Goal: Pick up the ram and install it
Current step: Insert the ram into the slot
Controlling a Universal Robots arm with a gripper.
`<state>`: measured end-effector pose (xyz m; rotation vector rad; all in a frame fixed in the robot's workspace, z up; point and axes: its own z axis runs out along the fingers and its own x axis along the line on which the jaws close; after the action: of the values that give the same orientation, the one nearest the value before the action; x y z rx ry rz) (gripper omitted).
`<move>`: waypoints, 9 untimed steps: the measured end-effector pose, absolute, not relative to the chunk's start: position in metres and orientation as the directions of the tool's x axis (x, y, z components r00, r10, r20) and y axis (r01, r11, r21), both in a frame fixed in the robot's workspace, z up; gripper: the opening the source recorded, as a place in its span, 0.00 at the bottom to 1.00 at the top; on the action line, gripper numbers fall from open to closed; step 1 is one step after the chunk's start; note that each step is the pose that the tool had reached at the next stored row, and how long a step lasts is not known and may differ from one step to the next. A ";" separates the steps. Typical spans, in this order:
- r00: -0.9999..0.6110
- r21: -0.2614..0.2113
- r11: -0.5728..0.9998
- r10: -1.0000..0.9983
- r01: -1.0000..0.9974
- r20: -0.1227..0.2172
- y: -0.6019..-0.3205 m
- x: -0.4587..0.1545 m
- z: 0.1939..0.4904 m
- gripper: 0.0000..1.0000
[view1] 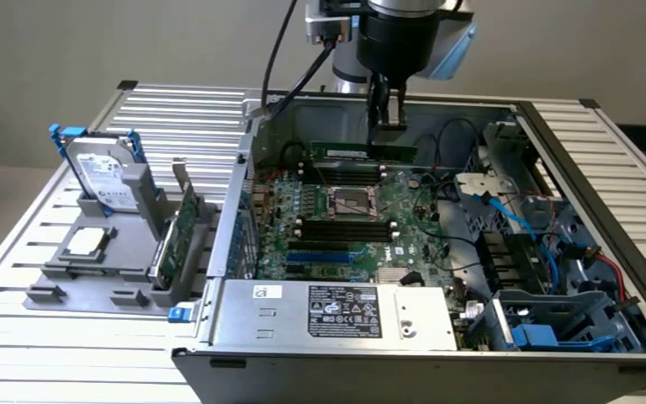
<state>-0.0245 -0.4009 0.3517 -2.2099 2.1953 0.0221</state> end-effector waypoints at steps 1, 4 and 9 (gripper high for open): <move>0.009 -0.004 -0.009 -1.000 -1.000 -0.029 -0.403 -0.024 0.351 0.14; 0.015 0.009 -0.015 -0.999 -1.000 -0.029 -0.407 -0.024 0.347 0.14; 0.026 0.031 -0.027 -0.999 -0.999 -0.029 -0.414 -0.024 0.342 0.14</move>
<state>-0.0245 -0.4141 0.3421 -2.2514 2.1920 0.0666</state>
